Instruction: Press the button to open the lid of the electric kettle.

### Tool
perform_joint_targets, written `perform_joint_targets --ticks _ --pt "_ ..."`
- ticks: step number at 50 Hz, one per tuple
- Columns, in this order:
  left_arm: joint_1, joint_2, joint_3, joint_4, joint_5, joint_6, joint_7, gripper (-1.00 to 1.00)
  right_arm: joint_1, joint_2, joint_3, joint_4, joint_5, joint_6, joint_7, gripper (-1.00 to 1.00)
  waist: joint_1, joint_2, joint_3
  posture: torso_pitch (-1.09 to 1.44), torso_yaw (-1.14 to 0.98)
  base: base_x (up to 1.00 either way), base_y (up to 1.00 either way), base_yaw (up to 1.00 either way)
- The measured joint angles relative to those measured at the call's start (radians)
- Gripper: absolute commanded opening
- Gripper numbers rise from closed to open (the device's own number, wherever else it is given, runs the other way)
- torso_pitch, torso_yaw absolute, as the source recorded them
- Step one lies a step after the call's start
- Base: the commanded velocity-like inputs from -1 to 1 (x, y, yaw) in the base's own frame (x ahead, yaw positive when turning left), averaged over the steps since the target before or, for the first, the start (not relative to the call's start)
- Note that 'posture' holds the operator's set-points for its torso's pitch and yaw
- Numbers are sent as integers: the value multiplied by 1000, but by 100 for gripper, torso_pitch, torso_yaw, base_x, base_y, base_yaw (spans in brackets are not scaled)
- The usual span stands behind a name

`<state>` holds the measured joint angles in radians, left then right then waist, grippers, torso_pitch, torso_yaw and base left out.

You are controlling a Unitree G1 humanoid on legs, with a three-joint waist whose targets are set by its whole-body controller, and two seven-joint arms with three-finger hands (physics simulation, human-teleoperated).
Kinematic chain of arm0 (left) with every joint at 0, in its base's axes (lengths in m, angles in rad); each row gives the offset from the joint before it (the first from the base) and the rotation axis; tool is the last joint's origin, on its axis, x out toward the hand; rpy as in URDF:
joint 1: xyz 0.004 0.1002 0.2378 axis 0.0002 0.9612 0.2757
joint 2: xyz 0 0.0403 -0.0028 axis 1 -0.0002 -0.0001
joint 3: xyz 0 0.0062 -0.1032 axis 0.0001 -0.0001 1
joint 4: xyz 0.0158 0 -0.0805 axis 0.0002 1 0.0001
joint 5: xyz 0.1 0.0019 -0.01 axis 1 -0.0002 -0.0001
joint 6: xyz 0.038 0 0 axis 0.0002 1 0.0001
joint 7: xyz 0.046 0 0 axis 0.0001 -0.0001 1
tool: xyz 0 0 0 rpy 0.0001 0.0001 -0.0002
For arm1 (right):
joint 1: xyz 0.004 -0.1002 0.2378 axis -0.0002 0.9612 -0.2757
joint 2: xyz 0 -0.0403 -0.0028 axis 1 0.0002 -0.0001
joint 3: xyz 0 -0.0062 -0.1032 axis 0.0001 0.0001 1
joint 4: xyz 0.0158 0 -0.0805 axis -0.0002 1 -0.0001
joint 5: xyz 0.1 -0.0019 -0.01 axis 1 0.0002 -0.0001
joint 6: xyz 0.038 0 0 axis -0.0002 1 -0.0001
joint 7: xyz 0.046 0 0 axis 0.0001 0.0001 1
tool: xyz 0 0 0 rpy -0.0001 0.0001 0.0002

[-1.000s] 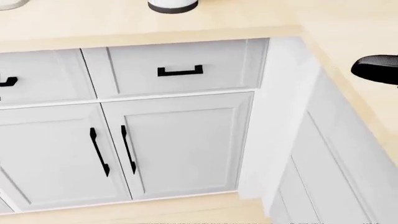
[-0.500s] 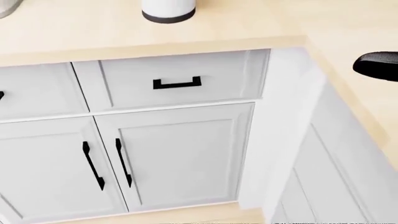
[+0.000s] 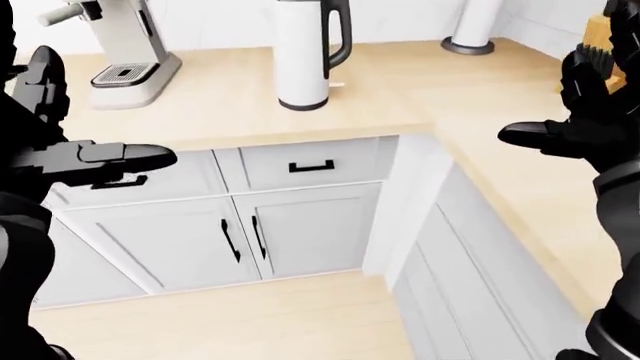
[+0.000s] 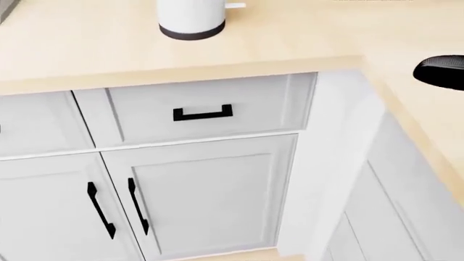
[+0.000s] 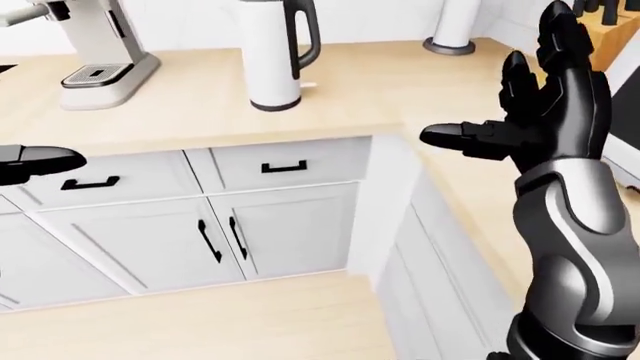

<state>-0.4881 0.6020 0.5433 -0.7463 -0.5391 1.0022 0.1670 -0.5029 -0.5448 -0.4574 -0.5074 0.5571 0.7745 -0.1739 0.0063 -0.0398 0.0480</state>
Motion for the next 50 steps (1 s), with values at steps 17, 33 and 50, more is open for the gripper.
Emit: perform_joint_targets --ticks 17,33,50 --pt "14 6 2 13 -6 9 9 100 19 15 24 16 7 13 4 100 5 98 -1 0 0 14 0 0" --pt "-2 11 -10 1 -25 11 3 100 13 4 -5 15 -6 7 -8 100 -9 33 4 0 0 14 0 0" --pt "-3 24 11 -4 -26 8 19 100 8 3 0 -11 10 3 -3 100 11 5 0 0 0 14 0 0"
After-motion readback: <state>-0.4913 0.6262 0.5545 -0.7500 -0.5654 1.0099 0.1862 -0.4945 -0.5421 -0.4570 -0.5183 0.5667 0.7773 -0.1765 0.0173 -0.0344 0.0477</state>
